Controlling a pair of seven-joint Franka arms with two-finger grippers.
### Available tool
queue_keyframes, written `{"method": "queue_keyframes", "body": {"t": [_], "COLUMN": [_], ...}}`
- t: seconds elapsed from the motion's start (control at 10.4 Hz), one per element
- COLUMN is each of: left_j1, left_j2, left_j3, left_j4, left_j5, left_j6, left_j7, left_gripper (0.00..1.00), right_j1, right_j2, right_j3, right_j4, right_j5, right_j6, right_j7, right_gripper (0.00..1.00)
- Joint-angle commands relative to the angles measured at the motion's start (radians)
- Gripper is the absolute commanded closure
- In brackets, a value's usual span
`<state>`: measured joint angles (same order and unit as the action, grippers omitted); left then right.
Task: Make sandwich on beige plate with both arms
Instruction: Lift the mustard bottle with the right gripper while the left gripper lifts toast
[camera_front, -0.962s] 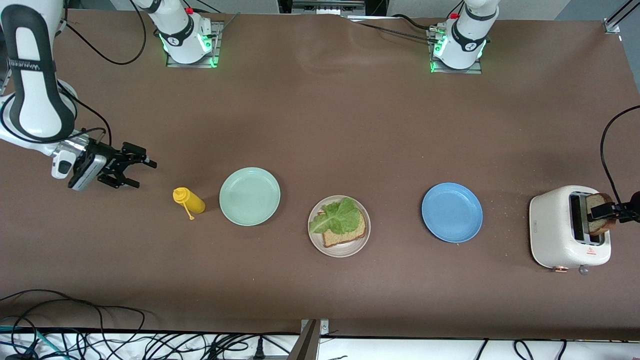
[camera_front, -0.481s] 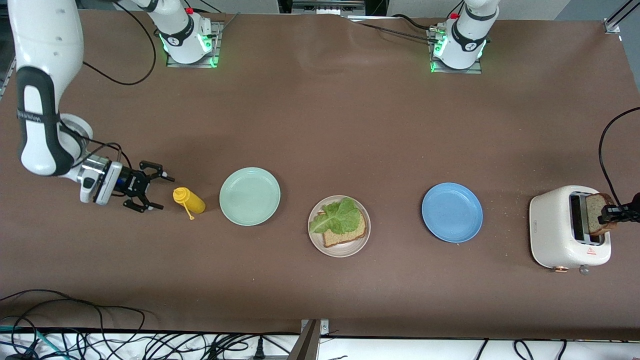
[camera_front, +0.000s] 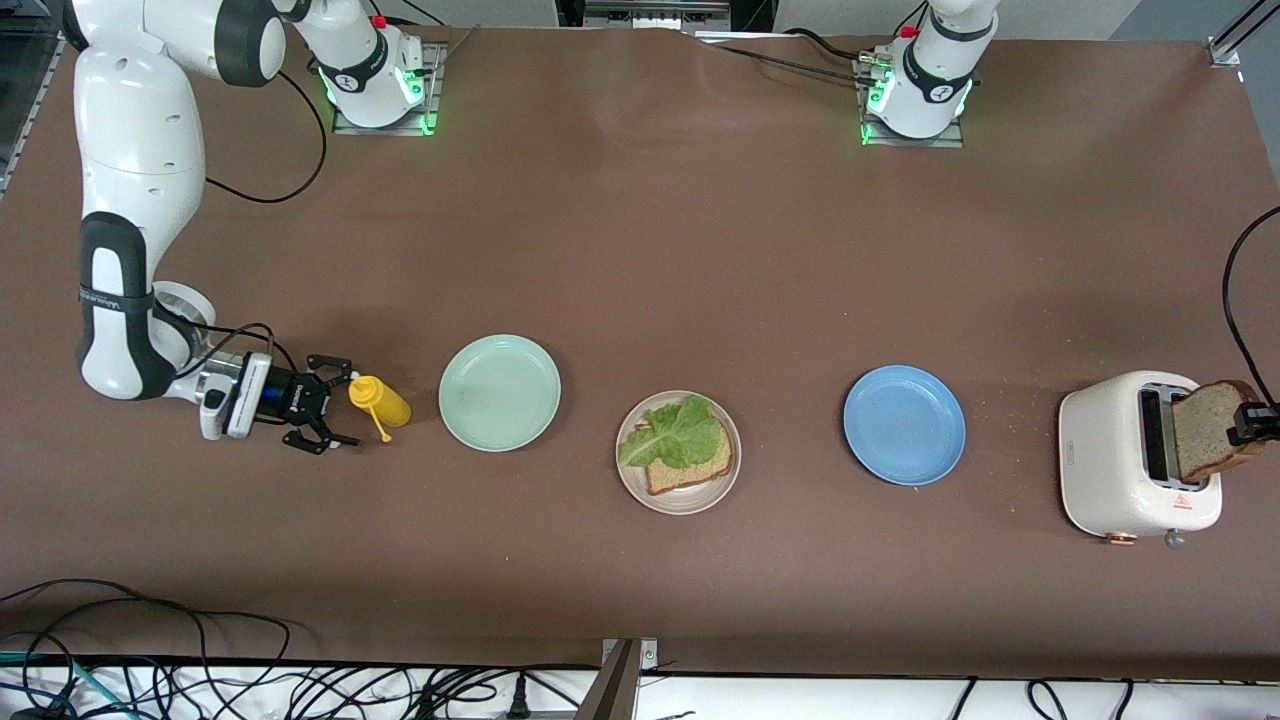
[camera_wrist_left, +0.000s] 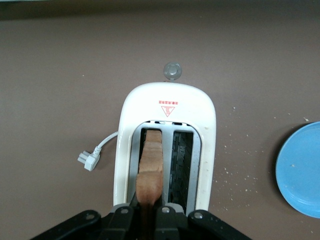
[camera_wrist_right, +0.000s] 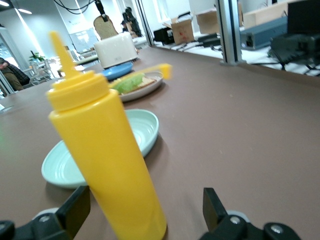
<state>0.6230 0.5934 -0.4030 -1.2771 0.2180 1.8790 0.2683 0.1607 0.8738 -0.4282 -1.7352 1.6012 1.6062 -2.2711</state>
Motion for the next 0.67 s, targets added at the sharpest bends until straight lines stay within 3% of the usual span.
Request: {"method": "queue_keyframes", "body": {"t": [0.0,0.38,0.58], "left_j1": [-0.012,-0.034,-0.034], "left_j2": [-0.032,-0.084,-0.112], "left_j3": [-0.002,-0.011,-0.04], "left_j4": [0.035,0.035,0.035], "left_j5": [0.012,0.011,0.008], "left_j6": [-0.064,-0.124,-0.175], "left_j7": [0.019,0.014,0.006], "left_gripper": [1.0,1.0,1.0], "right_j1": [-0.032,-0.044,-0.044], "right_j2": [0.034,0.043,0.051], "right_j3": [0.037,0.046,0.078], "right_j4": [0.026,0.023,0.023], "right_j5": [0.023,0.025,0.051], "right_j6": [-0.038,-0.123,-0.147], "right_j7": [-0.054,-0.088,-0.088], "right_gripper": [0.0,0.0,0.08]}}
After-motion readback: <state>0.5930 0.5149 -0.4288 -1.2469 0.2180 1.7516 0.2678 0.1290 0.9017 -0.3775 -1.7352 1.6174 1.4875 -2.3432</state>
